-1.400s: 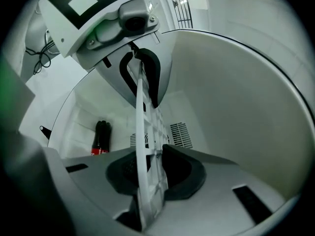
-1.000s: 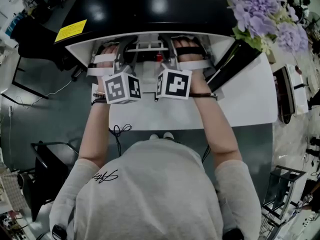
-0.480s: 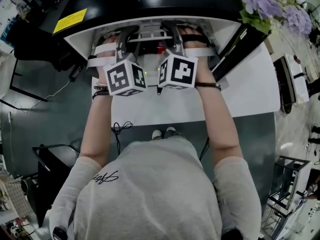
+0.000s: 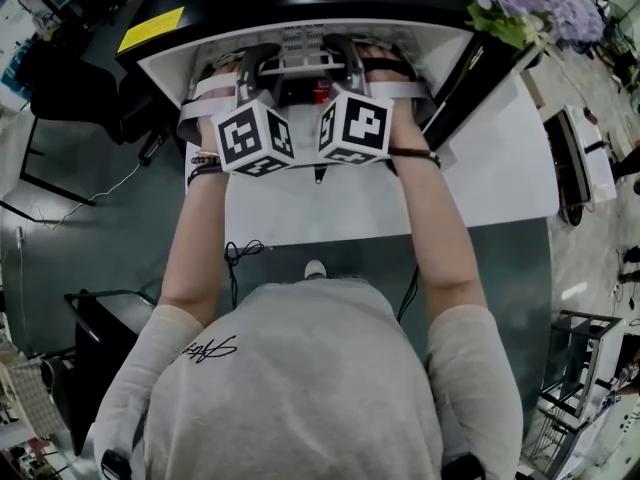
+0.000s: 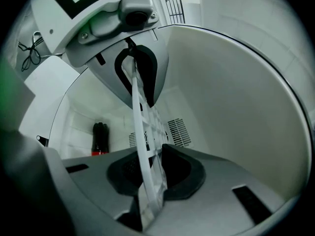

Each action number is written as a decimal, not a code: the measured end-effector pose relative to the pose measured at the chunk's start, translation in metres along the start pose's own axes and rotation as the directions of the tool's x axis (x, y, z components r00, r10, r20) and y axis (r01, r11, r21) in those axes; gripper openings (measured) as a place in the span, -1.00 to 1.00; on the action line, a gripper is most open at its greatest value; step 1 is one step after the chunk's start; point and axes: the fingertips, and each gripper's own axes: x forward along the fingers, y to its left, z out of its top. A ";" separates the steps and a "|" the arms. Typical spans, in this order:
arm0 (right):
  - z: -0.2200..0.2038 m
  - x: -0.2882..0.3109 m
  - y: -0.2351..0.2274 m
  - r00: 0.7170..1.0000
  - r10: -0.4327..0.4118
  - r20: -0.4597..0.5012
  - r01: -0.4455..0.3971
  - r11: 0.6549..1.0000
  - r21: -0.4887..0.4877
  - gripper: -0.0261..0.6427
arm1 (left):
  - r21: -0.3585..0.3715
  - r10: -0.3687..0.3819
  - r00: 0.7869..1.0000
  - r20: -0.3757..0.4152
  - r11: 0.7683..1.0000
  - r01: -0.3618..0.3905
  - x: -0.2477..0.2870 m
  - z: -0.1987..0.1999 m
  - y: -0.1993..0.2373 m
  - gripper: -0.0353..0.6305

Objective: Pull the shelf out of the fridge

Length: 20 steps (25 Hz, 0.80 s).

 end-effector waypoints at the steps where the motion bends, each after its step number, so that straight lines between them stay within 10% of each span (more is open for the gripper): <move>1: 0.000 -0.001 0.000 1.000 -0.001 0.000 0.001 1.000 -0.001 -0.74 | -0.001 -0.001 1.000 -0.001 1.000 0.001 -0.001 0.000 0.000 -0.74; 20: 0.005 -0.016 0.004 1.000 0.009 0.003 -0.009 1.000 0.007 -0.74 | -0.020 -0.005 1.000 -0.018 1.000 0.005 -0.015 0.003 -0.004 -0.73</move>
